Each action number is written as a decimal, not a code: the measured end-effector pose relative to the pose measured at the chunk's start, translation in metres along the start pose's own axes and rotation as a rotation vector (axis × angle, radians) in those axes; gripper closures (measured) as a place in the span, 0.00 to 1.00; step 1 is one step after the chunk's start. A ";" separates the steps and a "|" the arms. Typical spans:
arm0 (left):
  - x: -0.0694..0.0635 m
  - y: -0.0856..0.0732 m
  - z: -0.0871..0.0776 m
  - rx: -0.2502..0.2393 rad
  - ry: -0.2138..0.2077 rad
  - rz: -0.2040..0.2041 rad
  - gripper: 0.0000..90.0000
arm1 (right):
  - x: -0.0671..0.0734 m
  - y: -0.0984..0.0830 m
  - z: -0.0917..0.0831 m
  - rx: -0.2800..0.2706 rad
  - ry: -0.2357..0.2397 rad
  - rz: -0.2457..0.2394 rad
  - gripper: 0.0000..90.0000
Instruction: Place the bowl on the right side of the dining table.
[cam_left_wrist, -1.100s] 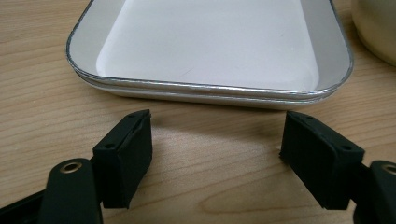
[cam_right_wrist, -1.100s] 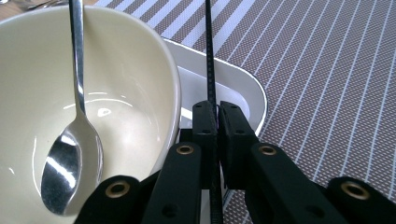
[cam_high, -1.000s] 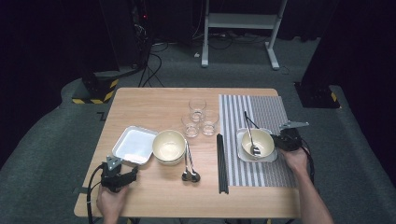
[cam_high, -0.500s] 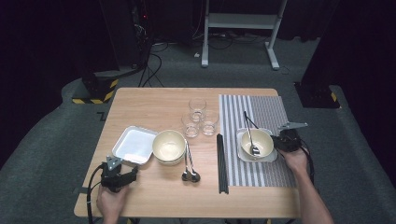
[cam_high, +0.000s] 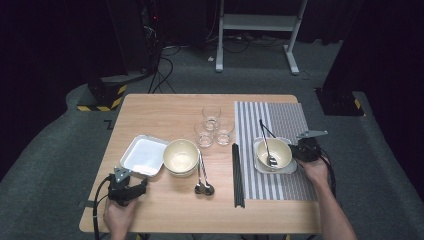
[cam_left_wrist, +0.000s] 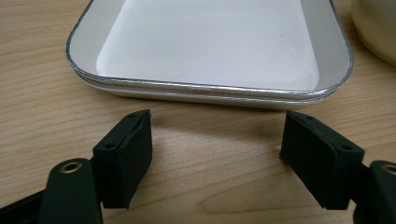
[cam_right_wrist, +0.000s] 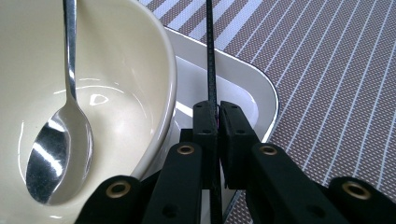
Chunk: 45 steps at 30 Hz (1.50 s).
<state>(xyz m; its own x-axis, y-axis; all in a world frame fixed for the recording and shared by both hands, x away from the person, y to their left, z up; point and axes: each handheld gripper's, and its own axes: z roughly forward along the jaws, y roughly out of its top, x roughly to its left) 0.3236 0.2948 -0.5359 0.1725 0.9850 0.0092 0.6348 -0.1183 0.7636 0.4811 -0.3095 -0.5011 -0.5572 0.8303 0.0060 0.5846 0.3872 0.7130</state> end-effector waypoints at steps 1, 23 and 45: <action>0.000 0.000 0.000 0.000 0.000 0.000 0.28 | 0.000 0.000 0.000 -0.001 0.002 0.003 0.95; 0.000 0.000 0.000 0.000 -0.001 0.000 0.28 | 0.001 -0.006 -0.017 -0.074 -0.044 0.077 0.89; 0.000 0.000 0.000 0.000 -0.006 -0.001 0.27 | 0.019 -0.026 -0.062 -0.158 -0.133 0.126 0.85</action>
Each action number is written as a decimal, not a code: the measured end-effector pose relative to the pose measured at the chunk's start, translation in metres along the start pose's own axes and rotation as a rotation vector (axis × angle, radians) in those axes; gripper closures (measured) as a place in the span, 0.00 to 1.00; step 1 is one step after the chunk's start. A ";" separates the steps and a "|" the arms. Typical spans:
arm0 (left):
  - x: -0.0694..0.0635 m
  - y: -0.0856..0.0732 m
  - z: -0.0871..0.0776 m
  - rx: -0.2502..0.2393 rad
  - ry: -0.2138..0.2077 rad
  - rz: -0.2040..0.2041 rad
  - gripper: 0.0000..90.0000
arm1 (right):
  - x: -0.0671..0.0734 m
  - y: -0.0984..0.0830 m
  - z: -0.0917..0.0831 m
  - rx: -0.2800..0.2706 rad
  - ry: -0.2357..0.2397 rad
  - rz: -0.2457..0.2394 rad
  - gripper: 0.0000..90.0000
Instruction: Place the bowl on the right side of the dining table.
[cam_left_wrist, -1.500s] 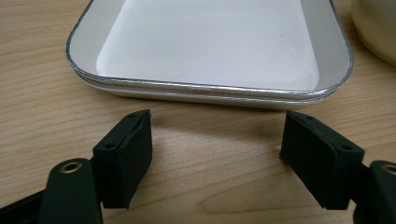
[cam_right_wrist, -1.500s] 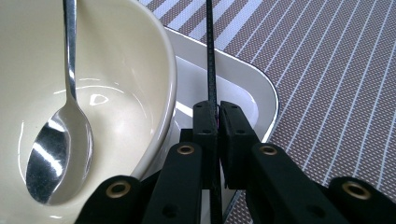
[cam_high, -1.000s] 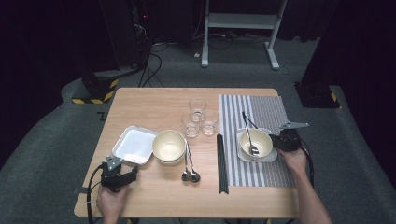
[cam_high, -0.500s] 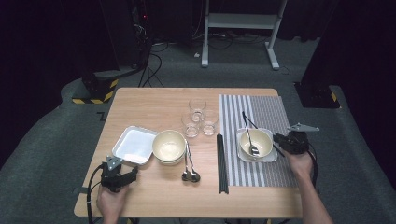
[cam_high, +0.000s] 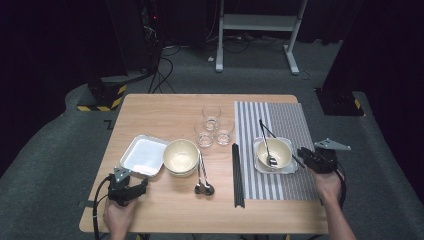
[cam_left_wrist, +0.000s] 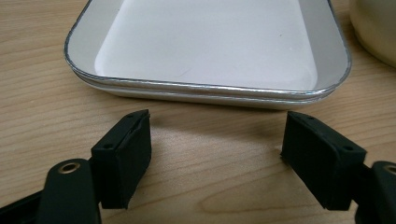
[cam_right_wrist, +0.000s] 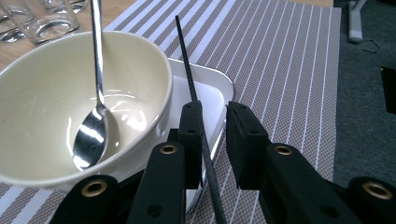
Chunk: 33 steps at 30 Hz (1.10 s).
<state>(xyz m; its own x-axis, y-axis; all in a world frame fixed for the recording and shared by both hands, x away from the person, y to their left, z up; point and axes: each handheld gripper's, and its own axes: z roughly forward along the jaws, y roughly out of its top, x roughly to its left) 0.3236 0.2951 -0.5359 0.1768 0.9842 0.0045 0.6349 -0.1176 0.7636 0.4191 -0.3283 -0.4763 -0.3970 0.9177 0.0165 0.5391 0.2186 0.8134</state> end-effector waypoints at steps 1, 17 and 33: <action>0.000 0.000 0.000 0.000 0.000 0.000 0.27 | 0.000 0.000 0.000 0.000 0.000 0.000 0.85; 0.001 0.000 0.000 -0.001 -0.006 -0.006 0.27 | 0.022 -0.009 -0.032 -0.026 -0.040 0.009 0.82; 0.000 0.000 0.000 -0.003 -0.008 -0.004 0.27 | 0.066 -0.022 -0.036 -0.047 0.015 -0.018 0.81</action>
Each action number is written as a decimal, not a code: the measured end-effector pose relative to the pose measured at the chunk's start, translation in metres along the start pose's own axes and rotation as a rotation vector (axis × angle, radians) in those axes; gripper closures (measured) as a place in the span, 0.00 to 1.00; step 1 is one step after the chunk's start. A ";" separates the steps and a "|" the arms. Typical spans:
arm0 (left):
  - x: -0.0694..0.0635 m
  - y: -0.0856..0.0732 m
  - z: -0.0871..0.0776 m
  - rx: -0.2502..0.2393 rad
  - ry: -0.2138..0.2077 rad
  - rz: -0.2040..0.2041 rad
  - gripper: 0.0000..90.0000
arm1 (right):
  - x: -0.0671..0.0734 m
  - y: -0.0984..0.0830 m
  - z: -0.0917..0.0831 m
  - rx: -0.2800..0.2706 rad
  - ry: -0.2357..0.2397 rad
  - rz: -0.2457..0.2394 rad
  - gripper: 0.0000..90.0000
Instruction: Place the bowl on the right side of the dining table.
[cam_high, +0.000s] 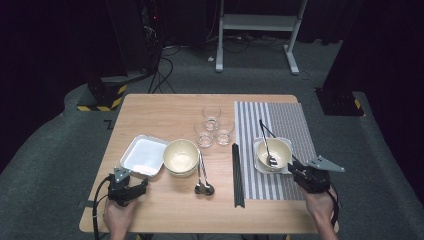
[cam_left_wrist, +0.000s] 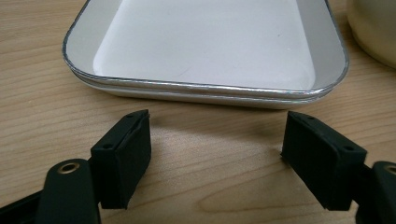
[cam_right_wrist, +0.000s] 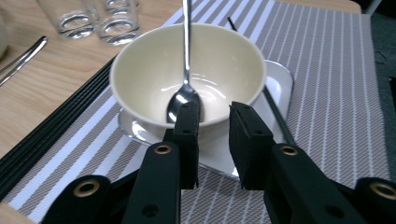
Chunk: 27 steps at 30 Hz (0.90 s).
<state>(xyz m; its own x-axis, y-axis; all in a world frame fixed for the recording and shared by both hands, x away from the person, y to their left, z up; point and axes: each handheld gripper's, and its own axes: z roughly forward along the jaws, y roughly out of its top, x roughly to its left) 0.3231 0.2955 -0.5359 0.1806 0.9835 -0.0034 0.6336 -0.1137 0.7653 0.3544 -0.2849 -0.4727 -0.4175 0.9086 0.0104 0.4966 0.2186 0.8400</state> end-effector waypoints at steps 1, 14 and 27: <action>0.000 0.000 0.000 0.000 0.000 0.000 0.27 | 0.000 0.000 0.000 0.000 0.000 0.000 0.81; 0.000 0.000 0.000 0.002 0.003 0.006 0.27 | 0.030 -0.014 0.009 0.002 0.057 -0.020 0.80; -0.001 0.000 0.000 0.004 0.008 0.008 0.27 | 0.066 -0.012 0.014 -0.019 0.144 -0.062 0.80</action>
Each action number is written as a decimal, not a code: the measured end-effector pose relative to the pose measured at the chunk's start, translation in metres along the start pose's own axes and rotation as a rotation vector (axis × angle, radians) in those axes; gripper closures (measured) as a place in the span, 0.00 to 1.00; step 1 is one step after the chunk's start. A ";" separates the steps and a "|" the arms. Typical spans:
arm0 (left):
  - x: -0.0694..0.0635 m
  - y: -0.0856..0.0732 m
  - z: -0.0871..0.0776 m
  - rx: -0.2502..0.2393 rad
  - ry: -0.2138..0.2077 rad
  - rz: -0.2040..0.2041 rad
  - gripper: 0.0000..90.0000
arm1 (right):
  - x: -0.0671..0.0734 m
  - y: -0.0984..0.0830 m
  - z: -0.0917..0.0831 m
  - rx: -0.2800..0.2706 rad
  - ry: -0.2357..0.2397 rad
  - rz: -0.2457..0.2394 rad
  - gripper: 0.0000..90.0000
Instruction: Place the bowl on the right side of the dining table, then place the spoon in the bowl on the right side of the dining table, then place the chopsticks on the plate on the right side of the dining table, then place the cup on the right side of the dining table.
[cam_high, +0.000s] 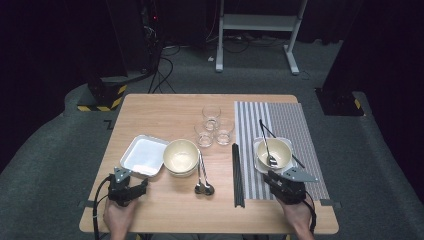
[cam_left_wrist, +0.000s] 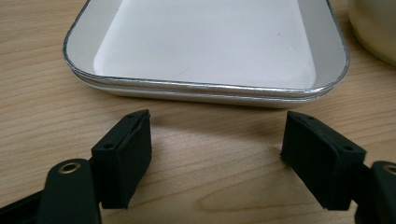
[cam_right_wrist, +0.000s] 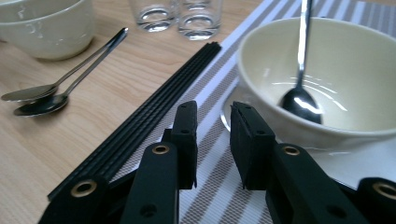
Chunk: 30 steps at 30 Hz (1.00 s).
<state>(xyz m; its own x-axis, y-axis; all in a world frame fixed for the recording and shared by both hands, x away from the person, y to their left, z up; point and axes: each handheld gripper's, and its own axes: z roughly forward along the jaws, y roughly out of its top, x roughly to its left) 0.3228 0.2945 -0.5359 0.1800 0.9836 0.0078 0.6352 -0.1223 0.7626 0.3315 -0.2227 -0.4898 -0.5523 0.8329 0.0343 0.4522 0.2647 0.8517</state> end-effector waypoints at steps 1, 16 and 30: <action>0.000 0.000 0.000 0.000 0.000 0.000 0.27 | 0.000 0.000 0.000 0.000 0.000 0.000 0.80; 0.000 0.000 0.000 -0.001 -0.001 -0.002 0.27 | 0.032 0.010 0.038 0.041 0.100 -0.018 0.80; 0.000 0.000 0.000 -0.001 -0.003 -0.002 0.27 | 0.050 0.028 0.070 0.060 0.125 -0.016 0.79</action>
<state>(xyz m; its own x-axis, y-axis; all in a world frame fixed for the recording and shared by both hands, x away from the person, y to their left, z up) 0.3226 0.2948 -0.5359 0.1806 0.9835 0.0043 0.6347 -0.1199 0.7634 0.3652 -0.1395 -0.5006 -0.6408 0.7625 0.0891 0.4816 0.3089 0.8201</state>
